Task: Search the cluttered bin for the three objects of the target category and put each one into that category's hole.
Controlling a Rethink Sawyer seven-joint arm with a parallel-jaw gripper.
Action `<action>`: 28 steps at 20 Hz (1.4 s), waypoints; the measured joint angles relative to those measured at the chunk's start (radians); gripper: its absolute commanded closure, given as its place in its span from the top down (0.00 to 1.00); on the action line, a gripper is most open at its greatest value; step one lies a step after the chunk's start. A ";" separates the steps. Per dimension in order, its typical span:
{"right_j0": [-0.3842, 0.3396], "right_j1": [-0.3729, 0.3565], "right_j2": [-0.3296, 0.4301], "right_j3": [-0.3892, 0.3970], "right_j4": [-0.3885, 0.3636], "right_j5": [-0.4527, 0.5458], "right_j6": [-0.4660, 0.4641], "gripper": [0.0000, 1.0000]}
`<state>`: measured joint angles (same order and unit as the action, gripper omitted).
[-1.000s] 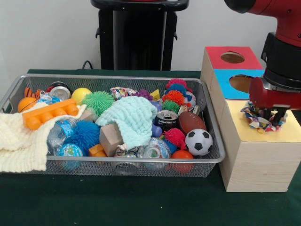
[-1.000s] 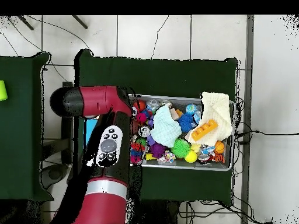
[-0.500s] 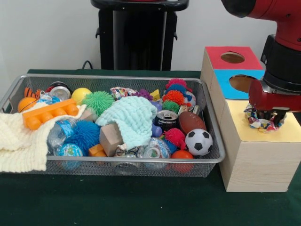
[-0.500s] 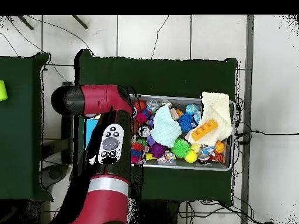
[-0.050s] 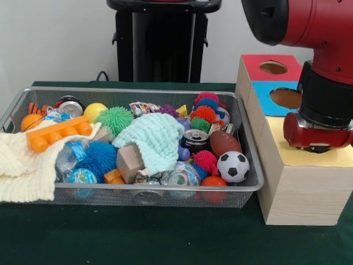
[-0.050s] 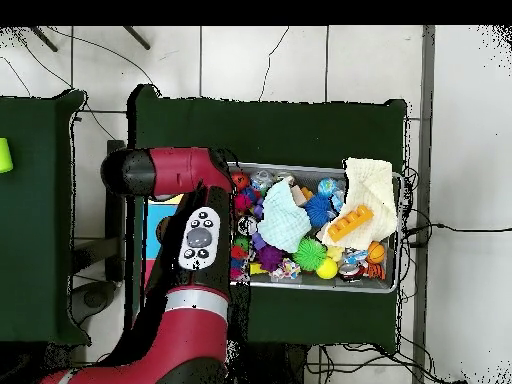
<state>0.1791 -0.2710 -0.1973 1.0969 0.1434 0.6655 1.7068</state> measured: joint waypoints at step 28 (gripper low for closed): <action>-0.023 0.000 0.036 -0.005 -0.028 0.014 0.000 1.00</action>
<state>0.1559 -0.2706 -0.1615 1.0915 0.1149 0.6791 1.7072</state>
